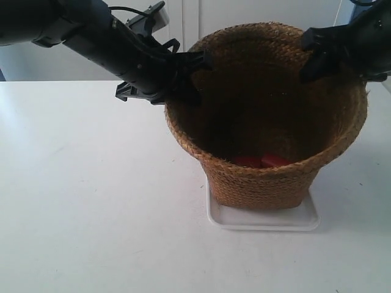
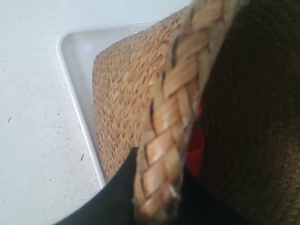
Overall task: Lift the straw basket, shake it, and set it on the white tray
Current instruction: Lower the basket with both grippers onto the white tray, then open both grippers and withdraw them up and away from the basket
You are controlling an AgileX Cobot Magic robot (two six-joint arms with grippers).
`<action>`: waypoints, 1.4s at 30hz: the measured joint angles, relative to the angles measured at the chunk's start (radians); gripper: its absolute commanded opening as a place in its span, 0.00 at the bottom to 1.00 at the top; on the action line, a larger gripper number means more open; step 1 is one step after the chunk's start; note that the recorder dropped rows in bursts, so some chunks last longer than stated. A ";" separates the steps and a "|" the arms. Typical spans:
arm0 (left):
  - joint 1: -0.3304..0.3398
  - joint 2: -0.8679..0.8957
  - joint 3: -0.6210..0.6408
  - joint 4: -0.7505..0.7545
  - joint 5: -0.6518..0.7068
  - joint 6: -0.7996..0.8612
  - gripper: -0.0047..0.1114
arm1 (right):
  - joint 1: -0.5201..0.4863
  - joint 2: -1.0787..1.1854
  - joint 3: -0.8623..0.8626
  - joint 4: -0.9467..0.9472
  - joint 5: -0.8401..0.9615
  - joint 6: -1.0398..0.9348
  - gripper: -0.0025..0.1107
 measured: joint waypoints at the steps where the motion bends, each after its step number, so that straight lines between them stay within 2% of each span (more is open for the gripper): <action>1: 0.000 0.000 0.000 0.000 0.000 0.000 0.30 | 0.000 0.000 0.000 0.000 0.001 0.000 0.61; 6: 0.000 0.000 -0.007 -0.012 -0.014 0.002 0.52 | 0.000 0.000 0.000 0.002 0.002 -0.002 0.61; 11: 0.000 -0.002 -0.008 -0.016 -0.021 0.002 0.62 | 0.000 0.000 0.000 0.002 -0.012 -0.002 0.61; 23: 0.000 -0.046 -0.008 0.000 -0.004 0.083 0.62 | 0.000 -0.081 0.000 -0.104 -0.083 -0.008 0.64; 29: 0.000 -0.089 -0.008 0.039 -0.009 0.088 0.68 | 0.000 -0.125 0.000 -0.113 -0.093 -0.008 0.64; 37: 0.000 -0.137 -0.008 0.112 0.066 0.089 0.68 | 0.000 -0.189 0.000 -0.114 -0.083 -0.008 0.63; 42: 0.000 -0.198 -0.008 0.196 0.116 0.089 0.62 | 0.000 -0.272 0.000 -0.104 -0.071 -0.010 0.60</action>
